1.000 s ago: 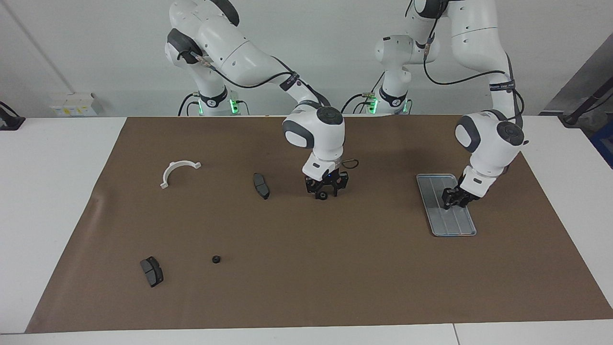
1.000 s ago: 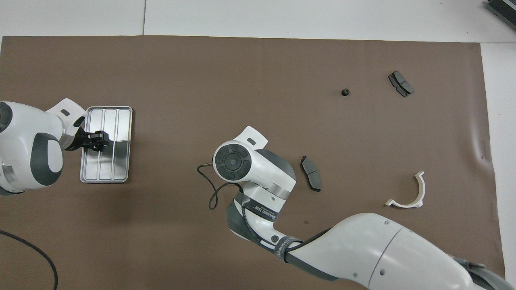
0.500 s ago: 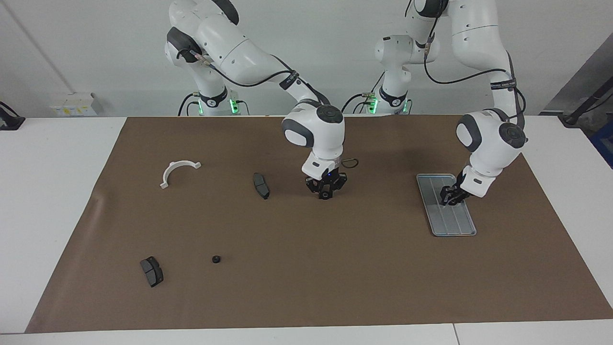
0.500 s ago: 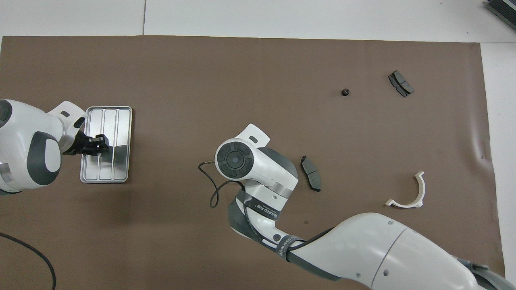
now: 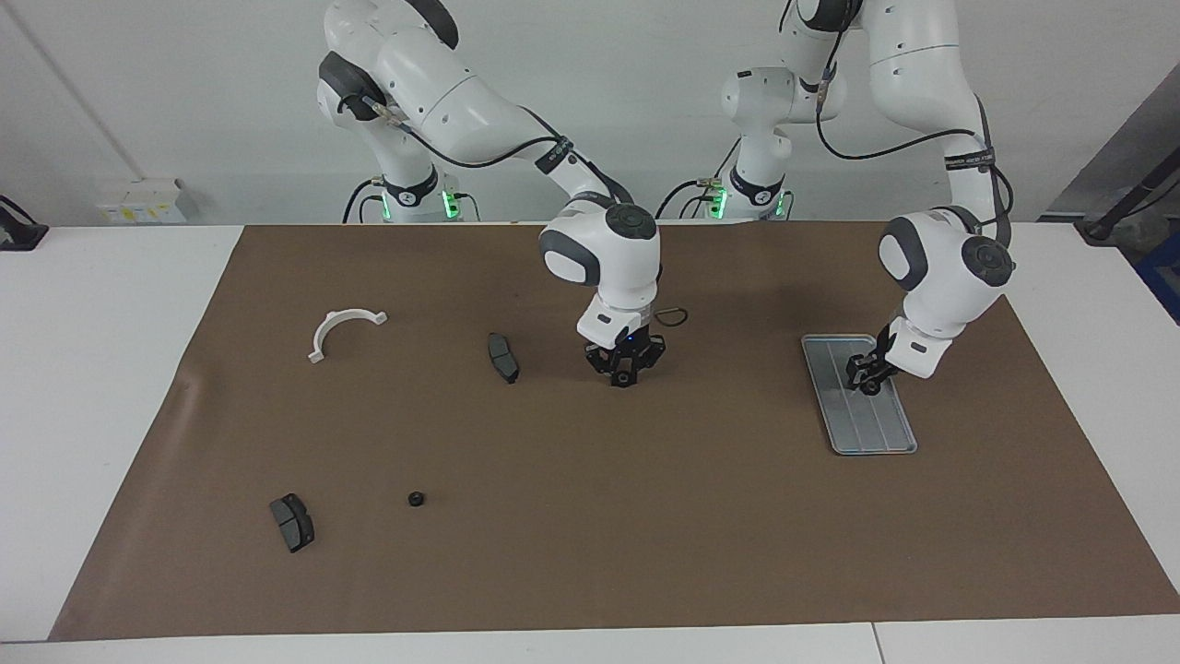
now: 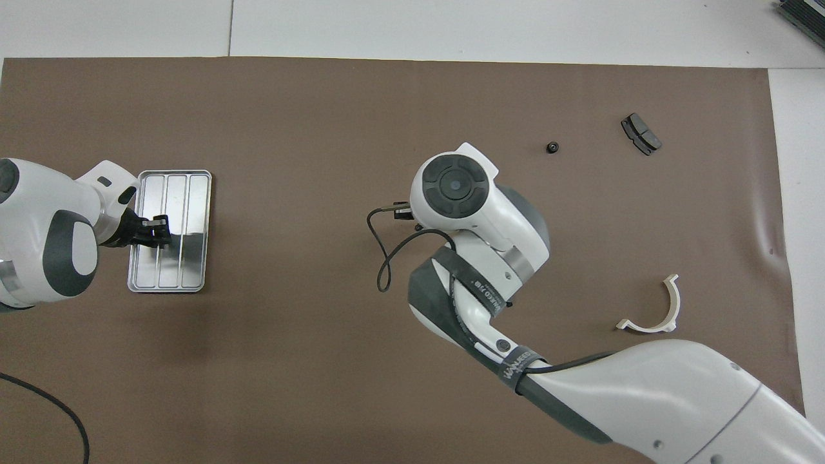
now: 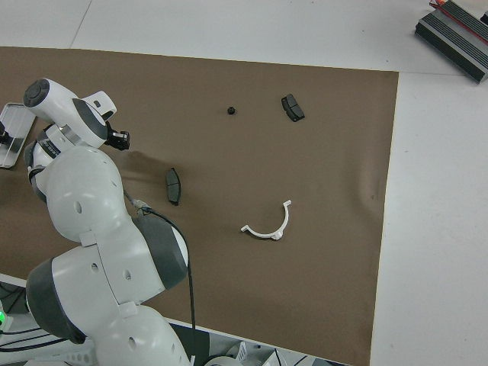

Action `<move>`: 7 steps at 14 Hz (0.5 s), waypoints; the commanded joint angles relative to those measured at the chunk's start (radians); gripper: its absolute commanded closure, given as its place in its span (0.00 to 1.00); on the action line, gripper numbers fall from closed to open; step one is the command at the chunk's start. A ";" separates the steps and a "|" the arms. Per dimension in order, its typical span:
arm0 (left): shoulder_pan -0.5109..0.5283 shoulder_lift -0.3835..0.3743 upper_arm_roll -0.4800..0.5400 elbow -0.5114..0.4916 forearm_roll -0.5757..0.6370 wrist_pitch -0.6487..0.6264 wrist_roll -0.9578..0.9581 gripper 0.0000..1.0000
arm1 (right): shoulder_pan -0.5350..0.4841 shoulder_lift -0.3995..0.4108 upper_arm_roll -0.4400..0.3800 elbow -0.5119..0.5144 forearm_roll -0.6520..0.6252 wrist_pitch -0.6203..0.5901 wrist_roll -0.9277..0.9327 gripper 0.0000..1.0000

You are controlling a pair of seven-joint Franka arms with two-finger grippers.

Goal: Place bearing gear from tray to pile

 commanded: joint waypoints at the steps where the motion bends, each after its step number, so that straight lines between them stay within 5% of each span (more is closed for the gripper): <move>1: -0.006 0.008 -0.002 0.015 0.004 0.006 -0.005 0.98 | -0.010 -0.072 -0.141 -0.024 0.165 -0.038 -0.253 1.00; 7: -0.152 0.017 -0.012 0.156 -0.005 -0.037 -0.236 1.00 | -0.033 -0.095 -0.413 -0.125 0.266 0.010 -0.687 1.00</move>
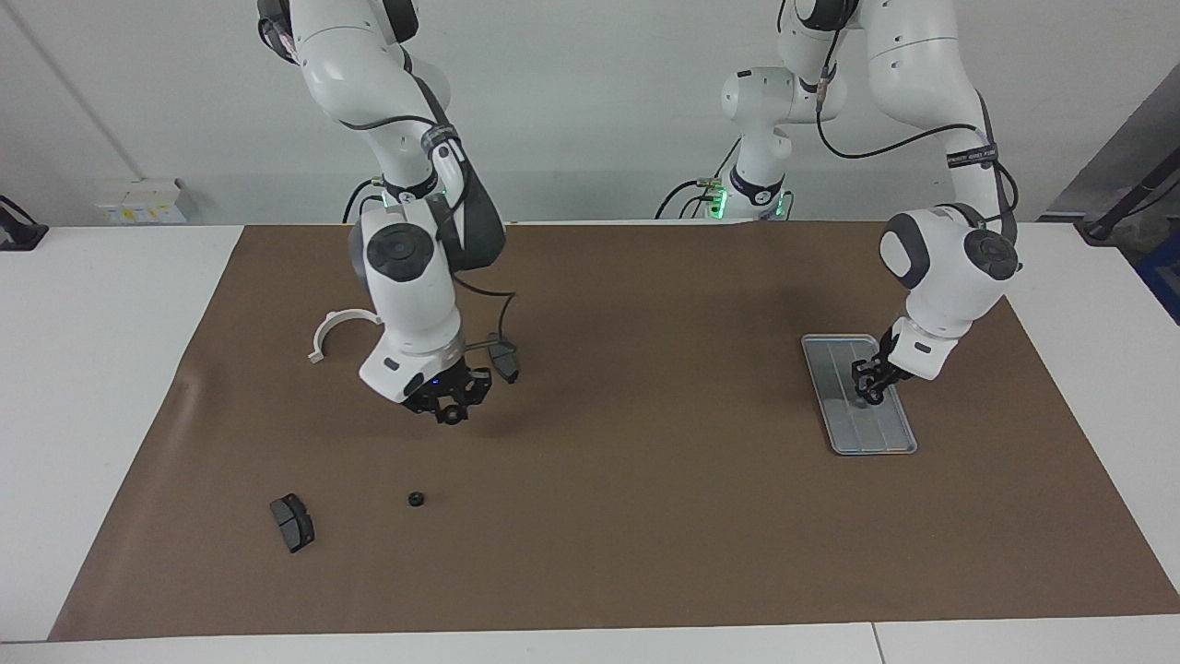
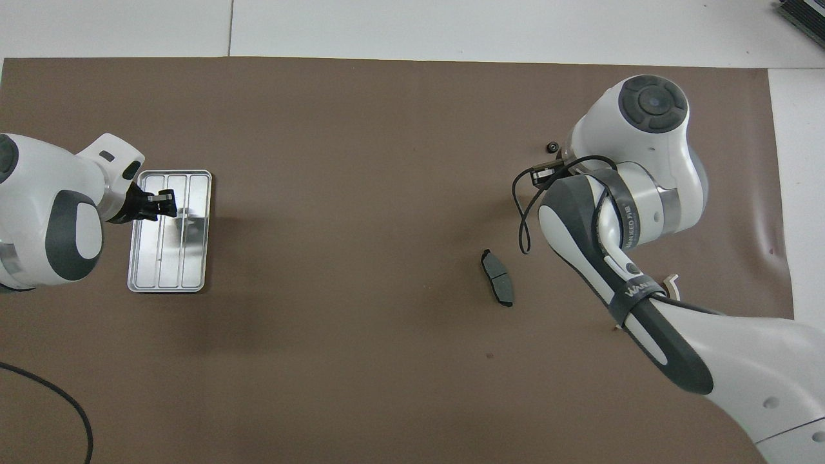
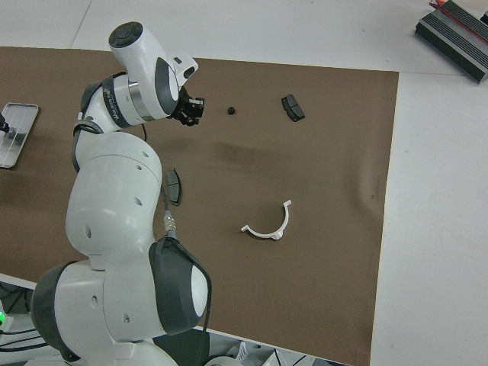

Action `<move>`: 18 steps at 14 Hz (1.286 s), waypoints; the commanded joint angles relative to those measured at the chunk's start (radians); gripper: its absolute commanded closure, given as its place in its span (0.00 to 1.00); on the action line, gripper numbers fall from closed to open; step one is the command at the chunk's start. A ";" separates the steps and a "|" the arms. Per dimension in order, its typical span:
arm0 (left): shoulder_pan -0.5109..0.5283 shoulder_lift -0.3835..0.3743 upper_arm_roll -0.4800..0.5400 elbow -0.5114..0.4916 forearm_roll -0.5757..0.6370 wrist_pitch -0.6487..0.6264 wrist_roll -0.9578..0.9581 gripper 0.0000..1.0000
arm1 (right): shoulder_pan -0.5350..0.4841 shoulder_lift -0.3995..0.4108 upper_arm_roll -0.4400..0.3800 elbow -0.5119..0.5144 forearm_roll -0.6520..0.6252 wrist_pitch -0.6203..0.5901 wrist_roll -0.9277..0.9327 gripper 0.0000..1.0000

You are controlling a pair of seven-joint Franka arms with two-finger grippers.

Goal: Place bearing gear from tray to pile

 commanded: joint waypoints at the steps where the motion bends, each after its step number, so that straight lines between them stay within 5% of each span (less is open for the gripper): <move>1: -0.148 0.014 0.005 0.050 -0.005 -0.014 -0.238 1.00 | -0.019 -0.022 -0.093 -0.095 0.103 0.088 -0.204 1.00; 4: -0.335 0.014 0.005 0.042 -0.005 -0.011 -0.486 1.00 | -0.022 0.010 -0.209 -0.125 0.184 0.142 -0.459 1.00; 11: -0.629 0.071 0.003 0.038 -0.005 0.191 -0.647 0.93 | -0.028 0.047 -0.225 -0.130 0.204 0.191 -0.515 1.00; 12: -0.641 0.073 0.003 0.036 -0.005 0.199 -0.641 0.86 | -0.027 0.048 -0.225 -0.130 0.204 0.198 -0.511 0.42; 13: -0.647 0.073 0.002 0.031 -0.005 0.199 -0.638 0.70 | -0.025 0.047 -0.225 -0.132 0.204 0.196 -0.502 0.00; 14: -0.658 0.070 0.002 0.030 -0.005 0.193 -0.637 0.44 | -0.022 0.042 -0.225 -0.130 0.203 0.193 -0.501 0.00; 15: -0.664 0.070 0.002 0.031 -0.005 0.192 -0.637 0.29 | -0.019 0.030 -0.225 -0.130 0.203 0.187 -0.498 0.00; 17: -0.664 0.071 0.002 0.037 -0.005 0.193 -0.637 0.02 | -0.012 -0.013 -0.213 -0.130 0.203 0.160 -0.439 0.00; 18: -0.661 0.070 0.002 0.044 -0.005 0.193 -0.635 0.00 | -0.007 -0.040 -0.194 -0.129 0.201 0.132 -0.372 0.00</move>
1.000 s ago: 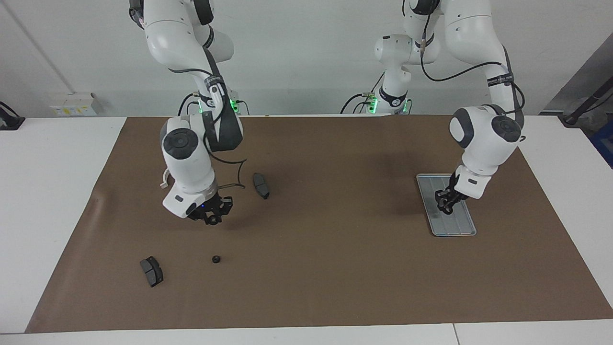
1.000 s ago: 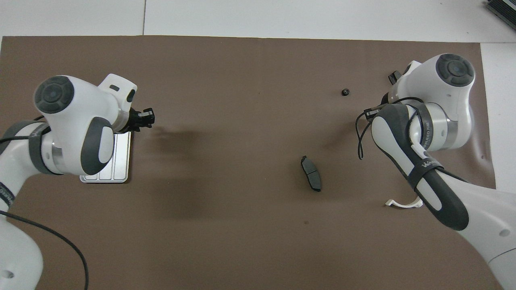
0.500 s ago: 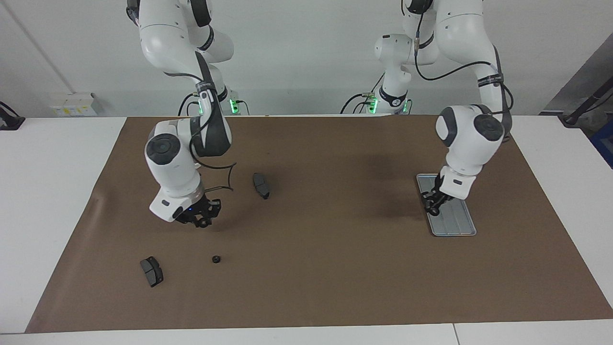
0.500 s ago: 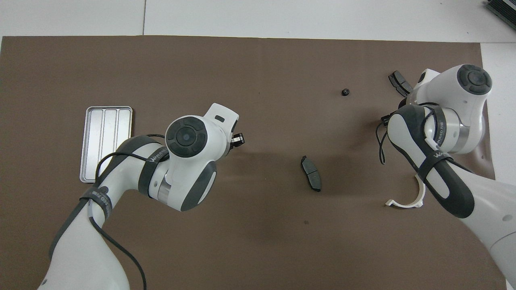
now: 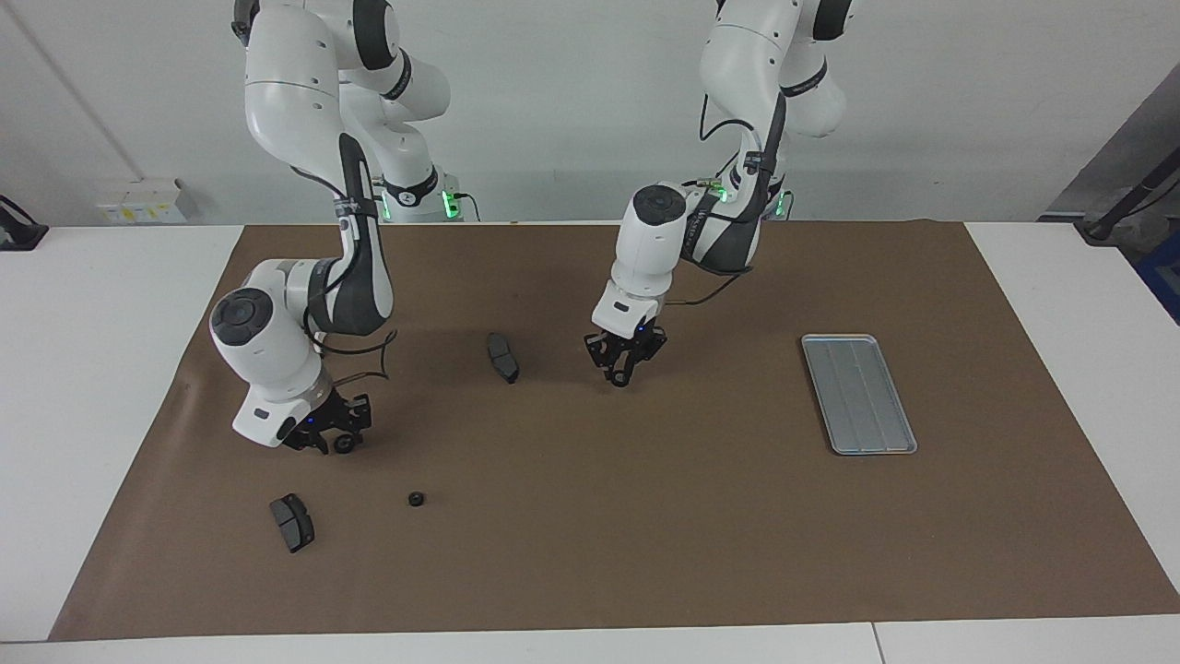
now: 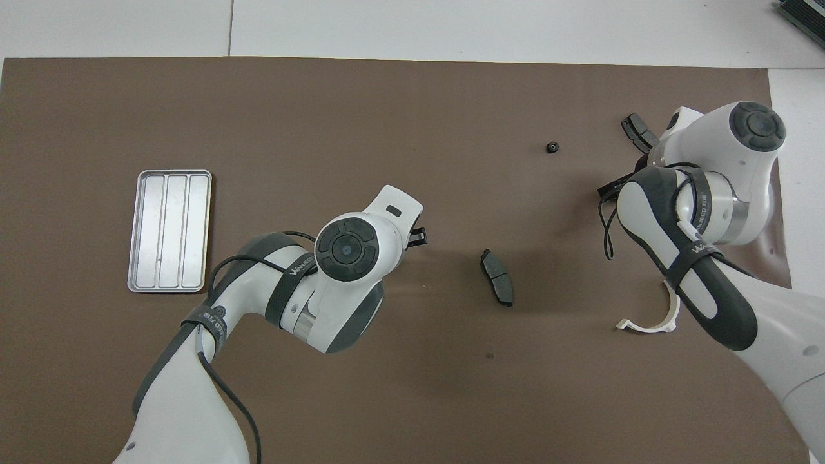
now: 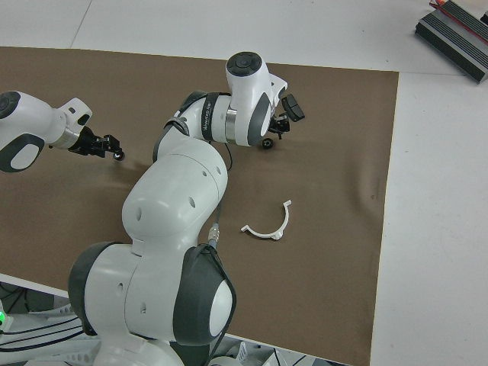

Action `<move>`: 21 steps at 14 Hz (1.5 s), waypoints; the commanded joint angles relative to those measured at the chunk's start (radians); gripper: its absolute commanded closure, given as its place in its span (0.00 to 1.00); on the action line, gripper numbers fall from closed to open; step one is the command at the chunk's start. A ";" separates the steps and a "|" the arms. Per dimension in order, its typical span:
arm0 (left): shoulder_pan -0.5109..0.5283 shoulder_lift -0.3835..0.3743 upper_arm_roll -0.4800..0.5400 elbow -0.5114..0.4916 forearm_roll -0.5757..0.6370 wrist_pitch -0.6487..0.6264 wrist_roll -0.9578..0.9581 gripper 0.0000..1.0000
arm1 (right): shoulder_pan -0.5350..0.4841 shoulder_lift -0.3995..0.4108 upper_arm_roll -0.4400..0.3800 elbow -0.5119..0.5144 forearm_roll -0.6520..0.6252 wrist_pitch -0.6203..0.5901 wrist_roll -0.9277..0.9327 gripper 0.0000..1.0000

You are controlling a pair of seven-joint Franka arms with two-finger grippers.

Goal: Place bearing gear from tray to pile

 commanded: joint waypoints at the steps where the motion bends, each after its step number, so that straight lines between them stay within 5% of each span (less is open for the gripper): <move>1: -0.005 -0.011 0.019 0.009 -0.007 0.007 0.013 0.00 | 0.013 -0.095 0.058 -0.012 0.022 -0.060 0.142 0.00; 7: 0.226 -0.087 0.030 0.060 -0.002 -0.046 0.029 0.00 | 0.024 -0.142 0.259 0.026 -0.004 -0.090 0.561 0.00; 9: 0.309 -0.119 0.030 0.060 0.000 -0.065 0.068 0.00 | 0.040 -0.130 0.342 0.060 -0.119 -0.087 0.721 0.00; 15: 0.562 -0.143 0.031 0.288 0.004 -0.512 0.623 0.00 | 0.057 -0.067 0.601 0.071 -0.271 -0.050 1.083 0.00; 21: 0.606 -0.309 0.033 0.318 0.110 -0.816 0.819 0.00 | 0.099 0.153 0.687 0.146 -0.553 -0.030 1.306 0.00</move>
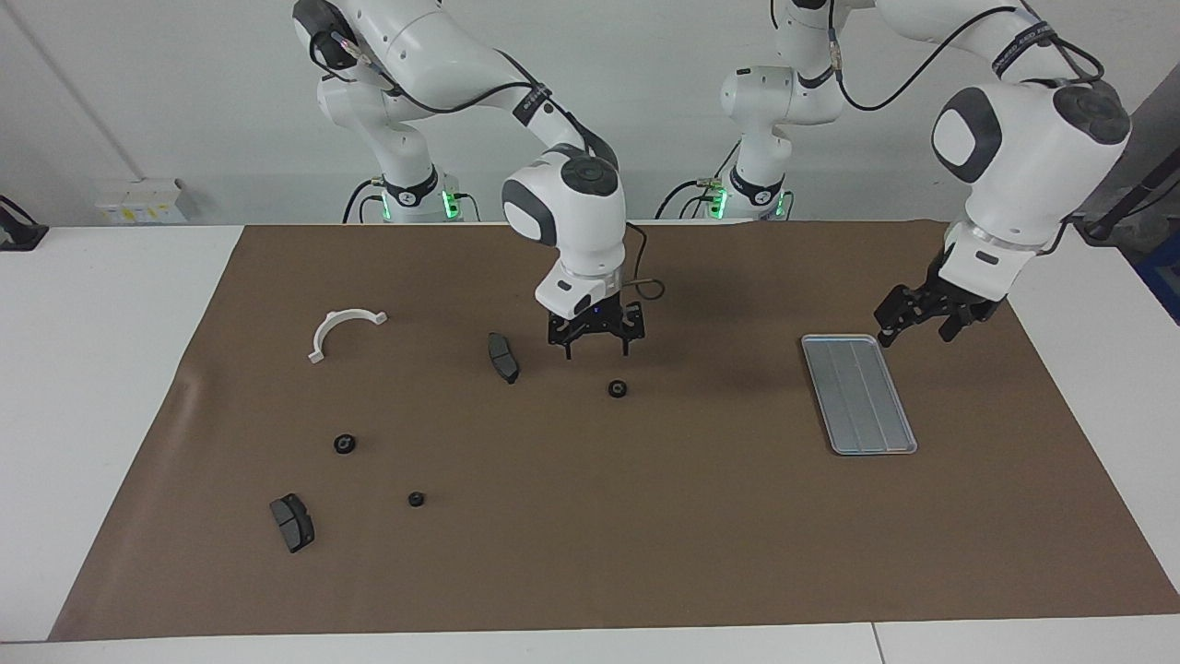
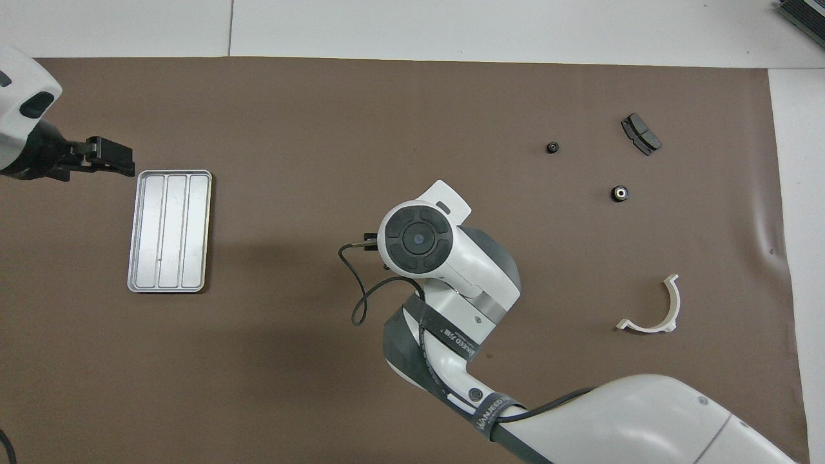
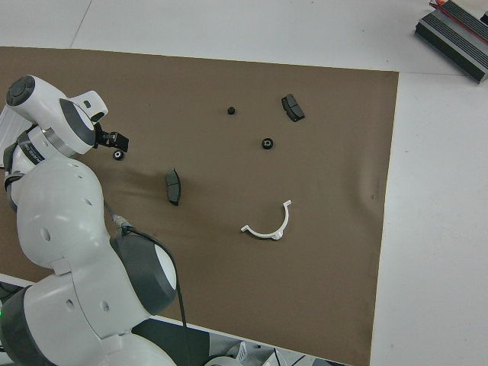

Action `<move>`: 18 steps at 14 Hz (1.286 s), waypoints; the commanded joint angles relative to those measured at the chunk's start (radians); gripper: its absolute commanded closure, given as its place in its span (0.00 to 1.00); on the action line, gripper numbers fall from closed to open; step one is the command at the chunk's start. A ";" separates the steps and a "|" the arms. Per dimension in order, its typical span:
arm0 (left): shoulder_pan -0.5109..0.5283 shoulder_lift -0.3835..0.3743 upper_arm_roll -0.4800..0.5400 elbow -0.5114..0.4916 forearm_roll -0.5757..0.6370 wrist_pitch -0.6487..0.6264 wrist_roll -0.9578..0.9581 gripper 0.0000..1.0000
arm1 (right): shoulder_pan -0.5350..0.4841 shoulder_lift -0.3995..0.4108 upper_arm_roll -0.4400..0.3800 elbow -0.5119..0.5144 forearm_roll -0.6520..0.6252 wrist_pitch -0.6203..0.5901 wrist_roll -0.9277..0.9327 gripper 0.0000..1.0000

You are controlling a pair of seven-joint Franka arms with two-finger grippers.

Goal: Place bearing gear from tray to pile

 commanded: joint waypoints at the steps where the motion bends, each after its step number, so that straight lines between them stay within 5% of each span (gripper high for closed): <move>1: -0.006 -0.094 -0.010 -0.011 0.053 -0.135 0.031 0.00 | -0.007 0.104 0.039 0.075 -0.067 0.019 0.047 0.00; 5: -0.022 -0.128 -0.021 -0.030 0.051 -0.191 0.031 0.00 | 0.008 0.136 0.041 0.075 -0.132 0.047 0.076 0.00; 8: -0.022 -0.155 -0.023 -0.103 0.050 -0.098 0.030 0.00 | 0.006 0.138 0.039 0.071 -0.134 0.088 0.076 0.00; 15: -0.010 -0.172 -0.020 -0.148 0.048 -0.039 0.023 0.00 | -0.003 0.138 0.039 0.034 -0.149 0.090 0.072 0.26; 18: -0.007 -0.172 -0.018 -0.148 0.048 -0.045 0.023 0.00 | -0.003 0.136 0.039 0.028 -0.149 0.088 0.070 0.30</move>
